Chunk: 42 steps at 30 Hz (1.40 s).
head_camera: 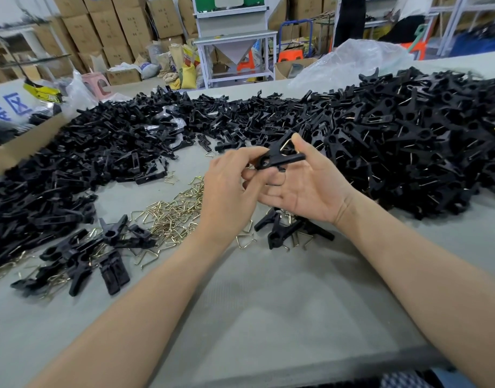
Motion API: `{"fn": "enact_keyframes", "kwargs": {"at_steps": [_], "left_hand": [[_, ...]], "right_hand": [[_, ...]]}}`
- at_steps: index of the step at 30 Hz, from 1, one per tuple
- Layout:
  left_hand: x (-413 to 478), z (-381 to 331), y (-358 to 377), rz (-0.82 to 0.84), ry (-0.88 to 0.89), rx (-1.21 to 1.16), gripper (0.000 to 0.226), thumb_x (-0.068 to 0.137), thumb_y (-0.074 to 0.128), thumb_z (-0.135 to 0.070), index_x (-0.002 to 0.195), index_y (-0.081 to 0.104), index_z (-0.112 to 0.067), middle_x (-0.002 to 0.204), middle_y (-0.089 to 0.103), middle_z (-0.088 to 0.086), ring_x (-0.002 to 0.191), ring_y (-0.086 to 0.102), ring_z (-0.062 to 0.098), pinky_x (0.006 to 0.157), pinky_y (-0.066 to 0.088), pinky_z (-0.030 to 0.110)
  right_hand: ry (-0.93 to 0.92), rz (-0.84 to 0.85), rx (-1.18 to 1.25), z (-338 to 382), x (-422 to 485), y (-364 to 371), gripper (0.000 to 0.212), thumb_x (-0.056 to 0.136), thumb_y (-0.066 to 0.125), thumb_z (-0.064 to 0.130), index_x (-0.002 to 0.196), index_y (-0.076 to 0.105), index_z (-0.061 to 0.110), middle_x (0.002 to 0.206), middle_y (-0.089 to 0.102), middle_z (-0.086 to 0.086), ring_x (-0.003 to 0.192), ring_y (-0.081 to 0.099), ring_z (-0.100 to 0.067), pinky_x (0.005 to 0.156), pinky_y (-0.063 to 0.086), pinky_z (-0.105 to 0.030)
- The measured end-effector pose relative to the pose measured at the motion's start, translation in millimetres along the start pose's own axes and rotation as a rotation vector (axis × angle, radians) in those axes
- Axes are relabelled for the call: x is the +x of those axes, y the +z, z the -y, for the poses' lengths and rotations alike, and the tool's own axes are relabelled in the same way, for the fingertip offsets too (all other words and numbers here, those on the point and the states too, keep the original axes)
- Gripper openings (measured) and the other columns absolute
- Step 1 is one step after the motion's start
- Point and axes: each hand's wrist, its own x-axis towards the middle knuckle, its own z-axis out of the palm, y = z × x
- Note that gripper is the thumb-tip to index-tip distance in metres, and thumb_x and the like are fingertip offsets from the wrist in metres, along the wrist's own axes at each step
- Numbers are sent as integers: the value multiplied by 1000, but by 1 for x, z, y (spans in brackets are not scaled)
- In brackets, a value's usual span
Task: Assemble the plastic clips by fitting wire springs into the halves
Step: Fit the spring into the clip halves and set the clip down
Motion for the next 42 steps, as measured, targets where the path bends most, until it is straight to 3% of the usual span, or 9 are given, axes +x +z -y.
{"fn": "enact_keyframes", "kwargs": {"at_steps": [4, 8, 13, 19, 25, 32, 35, 38, 42], "left_hand": [[0, 2, 0, -12, -9, -3, 27, 83, 65, -21, 107, 68, -10, 96, 58, -16, 91, 48, -5, 87, 40, 29], [1, 3, -1, 14, -39, -26, 29, 83, 67, -23, 109, 68, -12, 99, 61, -15, 99, 62, 17, 88, 45, 28], [1, 2, -4, 19, -24, -35, 26, 81, 71, -22, 105, 70, -14, 96, 62, -17, 94, 65, 18, 84, 46, 21], [2, 4, -7, 59, -12, -52, 27, 79, 72, -21, 104, 70, -10, 90, 72, 8, 90, 64, 18, 90, 37, 4], [3, 7, -6, 68, -9, -47, 29, 79, 74, -16, 102, 69, 0, 97, 69, -1, 111, 61, 20, 112, 31, 25], [4, 11, -3, 84, 13, -75, 30, 79, 75, -15, 103, 69, 1, 94, 73, 11, 95, 70, 20, 119, 20, 31], [2, 12, -5, 64, 30, -90, 34, 78, 73, -18, 106, 69, 0, 91, 73, 18, 111, 54, -12, 116, 18, 17], [3, 11, -7, 95, 12, -44, 37, 77, 76, -18, 110, 68, -4, 101, 72, 11, 125, 52, 16, 110, 28, 14], [5, 15, -10, 101, 106, 26, 36, 80, 73, -22, 114, 68, -9, 99, 70, 0, 89, 67, 20, 82, 51, 31]], "right_hand": [[-44, 1, 22, -1, 2, 3, 63, 70, 77, 39, 115, 64, -3, 103, 68, -28, 102, 66, -34, 88, 53, -43], [-65, 18, 18, 1, 0, 5, 61, 64, 84, 32, 111, 66, -2, 99, 68, -30, 101, 67, -36, 88, 54, -46], [-75, -13, -35, 0, 0, 4, 41, 80, 61, 35, 103, 72, 3, 99, 70, -24, 100, 68, -31, 87, 54, -43], [-102, -52, -28, -3, 2, 5, 42, 75, 65, 34, 98, 73, 0, 97, 69, -26, 96, 69, -31, 81, 56, -42], [-107, -64, -23, -4, 2, 2, 45, 74, 66, 33, 104, 67, -1, 98, 69, -26, 96, 69, -31, 80, 56, -43], [-96, -58, -60, -8, 4, 0, 39, 76, 64, 35, 97, 75, 4, 96, 72, -19, 97, 69, -25, 83, 55, -38], [-97, -55, -39, -9, 3, -1, 39, 78, 62, 36, 98, 75, 4, 99, 71, -19, 99, 68, -25, 85, 55, -37], [-80, -81, -36, -10, 4, 1, 44, 75, 66, 34, 103, 72, 1, 102, 70, -20, 98, 68, -25, 88, 54, -38], [-98, -116, -41, -7, 4, 4, 43, 74, 69, 29, 105, 68, -1, 104, 68, -24, 100, 67, -28, 90, 54, -39]]}}
